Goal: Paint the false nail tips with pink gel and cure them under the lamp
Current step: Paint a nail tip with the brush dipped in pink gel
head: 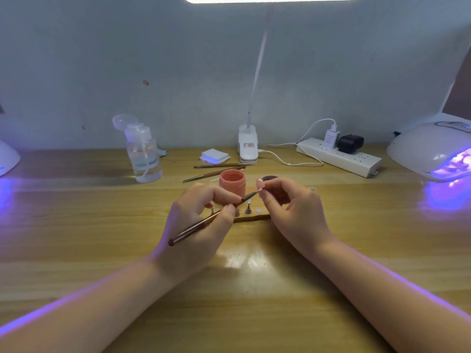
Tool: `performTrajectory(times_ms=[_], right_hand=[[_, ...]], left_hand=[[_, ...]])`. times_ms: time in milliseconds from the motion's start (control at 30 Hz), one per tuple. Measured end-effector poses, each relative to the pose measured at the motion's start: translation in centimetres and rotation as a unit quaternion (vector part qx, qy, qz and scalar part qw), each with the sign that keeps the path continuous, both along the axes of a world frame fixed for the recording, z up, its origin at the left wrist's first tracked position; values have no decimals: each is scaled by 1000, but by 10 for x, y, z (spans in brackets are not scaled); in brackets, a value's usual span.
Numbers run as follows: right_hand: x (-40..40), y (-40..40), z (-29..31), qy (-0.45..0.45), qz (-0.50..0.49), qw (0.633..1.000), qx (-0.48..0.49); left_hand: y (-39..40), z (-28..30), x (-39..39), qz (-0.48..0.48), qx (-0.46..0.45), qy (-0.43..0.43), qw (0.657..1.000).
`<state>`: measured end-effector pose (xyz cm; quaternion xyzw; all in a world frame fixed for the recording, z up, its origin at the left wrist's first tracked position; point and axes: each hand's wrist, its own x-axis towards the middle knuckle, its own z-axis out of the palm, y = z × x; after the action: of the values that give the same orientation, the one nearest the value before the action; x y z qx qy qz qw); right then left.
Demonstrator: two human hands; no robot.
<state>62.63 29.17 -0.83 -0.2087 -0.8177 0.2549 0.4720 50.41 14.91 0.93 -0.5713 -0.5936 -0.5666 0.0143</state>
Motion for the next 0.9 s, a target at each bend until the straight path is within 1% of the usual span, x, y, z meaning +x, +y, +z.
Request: performTrajectory(times_ms=[67, 200, 333, 433, 533, 633, 733, 833, 900], right_hand=[[0, 0, 0, 1, 4, 1000, -5], [0, -1, 0, 8, 19, 1000, -16], [1, -1, 0, 11, 22, 999, -27], [1, -1, 0, 15, 23, 999, -31], [1, -1, 0, 16, 24, 999, -29], [1, -1, 0, 26, 20, 999, -35], [2, -1, 1, 32, 25, 998, -42], [2, -1, 1, 32, 32, 998, -41], [2, -1, 1, 34, 29, 998, -39]], left_hand=[[-1, 0, 0, -8, 13, -16, 1000], [2, 2, 3, 15, 9, -9, 1000], [-1, 0, 2, 2, 4, -10, 1000], [-1, 1, 1, 14, 11, -17, 1000], [1, 1, 2, 29, -11, -21, 999], [-1, -1, 3, 7, -17, -12, 1000], [-2, -1, 3, -4, 8, -18, 1000], [0, 0, 4, -2, 3, -47, 999], [0, -1, 5, -24, -5, -68, 997]])
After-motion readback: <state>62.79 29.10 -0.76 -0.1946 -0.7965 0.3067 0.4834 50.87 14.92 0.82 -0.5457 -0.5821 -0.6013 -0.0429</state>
